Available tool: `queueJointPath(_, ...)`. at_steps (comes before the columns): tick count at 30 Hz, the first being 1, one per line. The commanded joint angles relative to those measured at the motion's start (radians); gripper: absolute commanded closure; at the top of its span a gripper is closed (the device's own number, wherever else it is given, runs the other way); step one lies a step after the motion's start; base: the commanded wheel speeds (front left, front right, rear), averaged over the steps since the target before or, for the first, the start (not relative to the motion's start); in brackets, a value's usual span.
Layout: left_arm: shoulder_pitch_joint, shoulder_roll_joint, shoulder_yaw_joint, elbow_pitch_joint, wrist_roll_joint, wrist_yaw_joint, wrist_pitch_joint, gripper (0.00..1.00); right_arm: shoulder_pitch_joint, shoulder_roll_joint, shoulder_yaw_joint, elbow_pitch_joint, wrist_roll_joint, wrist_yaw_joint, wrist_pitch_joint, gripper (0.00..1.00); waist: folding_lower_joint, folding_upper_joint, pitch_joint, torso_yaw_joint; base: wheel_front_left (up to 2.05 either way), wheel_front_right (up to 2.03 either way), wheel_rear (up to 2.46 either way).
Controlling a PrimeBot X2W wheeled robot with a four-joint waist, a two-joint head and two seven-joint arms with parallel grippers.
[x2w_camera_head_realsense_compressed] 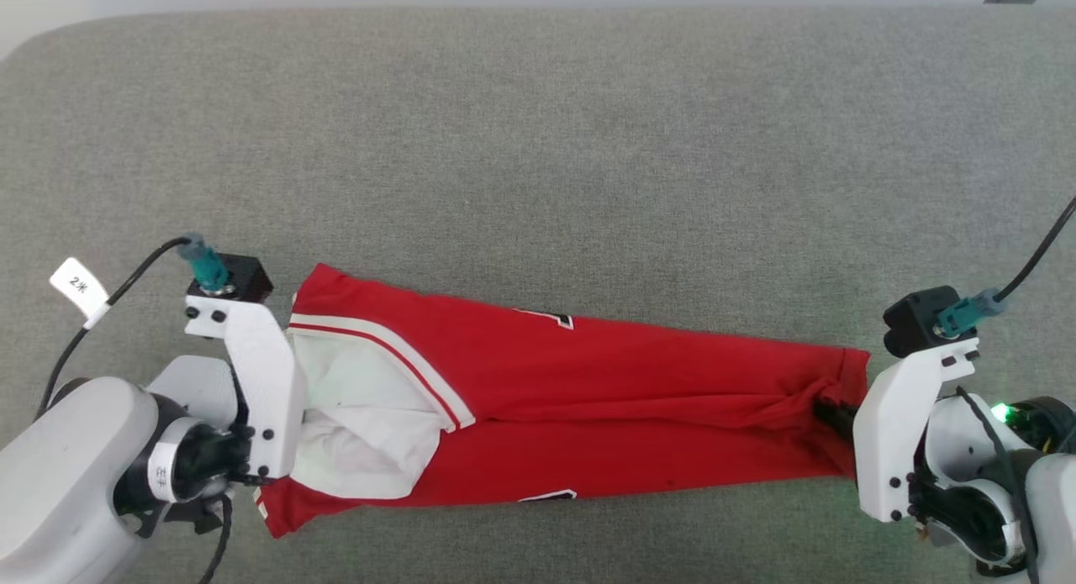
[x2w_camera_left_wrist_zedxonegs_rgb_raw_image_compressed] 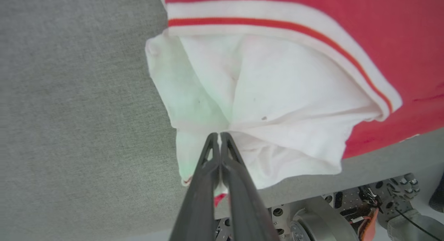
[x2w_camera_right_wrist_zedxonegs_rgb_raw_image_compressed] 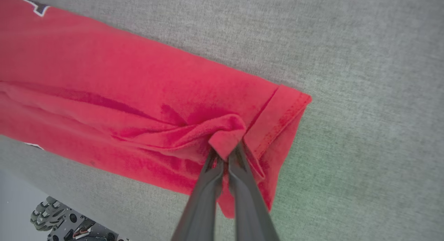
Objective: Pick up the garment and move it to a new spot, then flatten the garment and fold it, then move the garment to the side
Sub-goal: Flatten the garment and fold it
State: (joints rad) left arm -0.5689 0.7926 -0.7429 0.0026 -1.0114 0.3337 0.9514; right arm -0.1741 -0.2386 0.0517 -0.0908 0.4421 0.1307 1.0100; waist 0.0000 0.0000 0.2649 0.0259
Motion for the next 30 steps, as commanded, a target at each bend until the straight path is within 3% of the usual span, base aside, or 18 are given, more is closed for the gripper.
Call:
queueJointPath(1, 0.009, -0.001, 0.008, 0.004, -0.002, -0.008, -0.015, 0.0, 0.0, -0.001, -0.001, 0.003, 0.003, 0.0, -0.01, 0.0, 0.0, 0.0, -0.006, 0.003, 0.0, 0.0, 0.0)
queueJointPath(10, 0.059, 0.01, 0.07, -0.045, -0.002, -0.064, -0.194, 0.0, 0.045, -0.017, -0.054, -0.029, 0.013, 0.0, -0.032, 0.0, 0.0, 0.0, -0.045, 0.02, 0.0, 0.0, 0.0)
queueJointPath(21, 0.154, -0.009, 0.165, -0.062, 0.074, -0.134, -0.586, 0.0, 0.074, 0.006, -0.189, -0.044, -0.004, 0.0, 0.027, 0.0, 0.0, 0.0, -0.051, 0.065, 0.0, 0.0, 0.0)
queueJointPath(22, 0.154, -0.009, 0.165, -0.062, 0.074, -0.134, -0.586, 0.0, 0.074, 0.006, -0.189, -0.044, -0.004, 0.0, 0.027, 0.0, 0.0, 0.0, -0.051, 0.065, 0.0, 0.0, 0.0)
queueJointPath(30, 0.243, -0.045, 0.221, -0.014, 0.116, -0.153, -0.857, 0.0, 0.056, 0.016, -0.217, 0.047, 0.006, 0.0, 0.044, 0.0, 0.0, 0.0, -0.043, 0.111, 0.0, 0.0, 0.0)
